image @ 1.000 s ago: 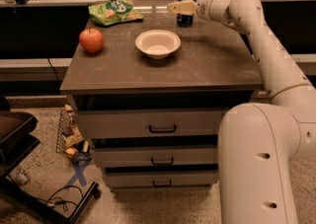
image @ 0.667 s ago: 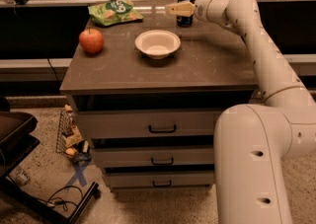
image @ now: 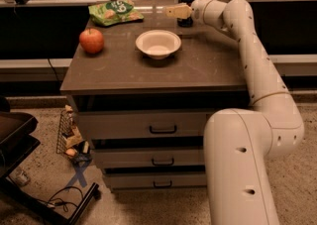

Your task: Pick pepsi can

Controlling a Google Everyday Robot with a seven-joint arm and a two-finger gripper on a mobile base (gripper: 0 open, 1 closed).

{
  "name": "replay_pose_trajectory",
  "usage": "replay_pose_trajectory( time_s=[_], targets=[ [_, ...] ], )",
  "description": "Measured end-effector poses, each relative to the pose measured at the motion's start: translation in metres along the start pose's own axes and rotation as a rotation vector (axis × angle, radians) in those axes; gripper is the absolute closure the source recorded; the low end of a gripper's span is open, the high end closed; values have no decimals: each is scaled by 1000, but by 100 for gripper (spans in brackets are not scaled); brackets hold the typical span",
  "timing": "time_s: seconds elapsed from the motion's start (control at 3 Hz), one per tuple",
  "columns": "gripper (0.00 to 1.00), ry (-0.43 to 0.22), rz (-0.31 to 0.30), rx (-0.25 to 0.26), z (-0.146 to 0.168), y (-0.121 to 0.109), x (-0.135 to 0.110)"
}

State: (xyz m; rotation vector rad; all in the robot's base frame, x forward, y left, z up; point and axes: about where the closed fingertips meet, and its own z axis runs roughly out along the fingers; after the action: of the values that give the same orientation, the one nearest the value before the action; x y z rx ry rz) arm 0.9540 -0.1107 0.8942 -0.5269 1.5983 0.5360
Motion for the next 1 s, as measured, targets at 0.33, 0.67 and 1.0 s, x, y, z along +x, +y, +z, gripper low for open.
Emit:
replay_pose_trajectory(
  time_s=[0.33, 0.67, 1.0],
  targets=[
    [18, -2, 0, -2, 2, 1, 0],
    [42, 0, 1, -6, 5, 4, 1],
    [65, 1, 2, -10, 8, 6, 2]
  ],
)
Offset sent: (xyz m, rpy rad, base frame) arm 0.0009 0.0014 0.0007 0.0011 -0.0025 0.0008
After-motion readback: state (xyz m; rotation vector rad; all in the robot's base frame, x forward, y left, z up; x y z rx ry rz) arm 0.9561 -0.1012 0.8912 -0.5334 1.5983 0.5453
